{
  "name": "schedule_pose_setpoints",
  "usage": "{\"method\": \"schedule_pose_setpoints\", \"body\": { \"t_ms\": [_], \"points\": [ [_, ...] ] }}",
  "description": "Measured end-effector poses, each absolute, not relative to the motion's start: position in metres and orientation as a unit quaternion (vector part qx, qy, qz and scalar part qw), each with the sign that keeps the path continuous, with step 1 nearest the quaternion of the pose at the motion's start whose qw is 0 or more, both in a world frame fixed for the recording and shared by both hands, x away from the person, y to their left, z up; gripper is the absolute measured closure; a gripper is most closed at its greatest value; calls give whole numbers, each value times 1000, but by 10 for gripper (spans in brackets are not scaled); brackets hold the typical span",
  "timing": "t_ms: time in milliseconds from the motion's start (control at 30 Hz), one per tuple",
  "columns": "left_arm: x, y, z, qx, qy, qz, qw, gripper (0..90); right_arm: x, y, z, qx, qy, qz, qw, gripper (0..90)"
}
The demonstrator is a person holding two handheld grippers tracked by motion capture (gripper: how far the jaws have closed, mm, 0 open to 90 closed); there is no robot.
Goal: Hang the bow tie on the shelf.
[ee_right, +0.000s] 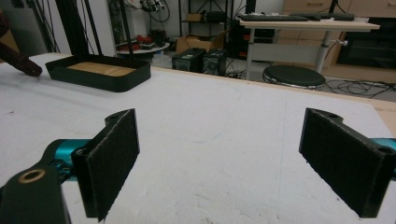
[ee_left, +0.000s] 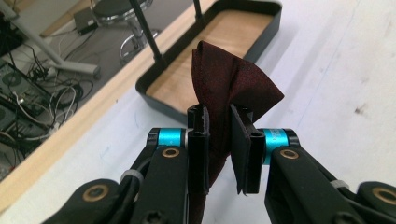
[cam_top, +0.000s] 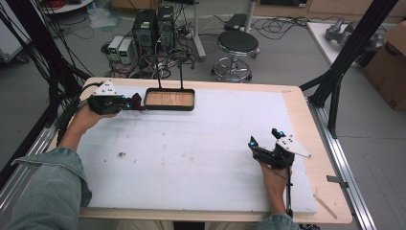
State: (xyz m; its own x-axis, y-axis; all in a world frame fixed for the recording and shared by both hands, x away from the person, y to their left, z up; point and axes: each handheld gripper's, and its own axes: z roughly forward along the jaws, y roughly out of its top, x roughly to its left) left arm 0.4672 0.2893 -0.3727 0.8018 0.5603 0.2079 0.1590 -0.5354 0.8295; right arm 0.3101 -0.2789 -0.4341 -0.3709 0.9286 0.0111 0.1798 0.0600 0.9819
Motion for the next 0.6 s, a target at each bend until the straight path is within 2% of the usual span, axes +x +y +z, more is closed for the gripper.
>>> {"method": "schedule_pose_setpoints", "body": {
  "t_ms": [600],
  "points": [
    [477,278,-334,778,255,233,524,774,311,-279,-434,437,636,530,352,113]
  ]
}}
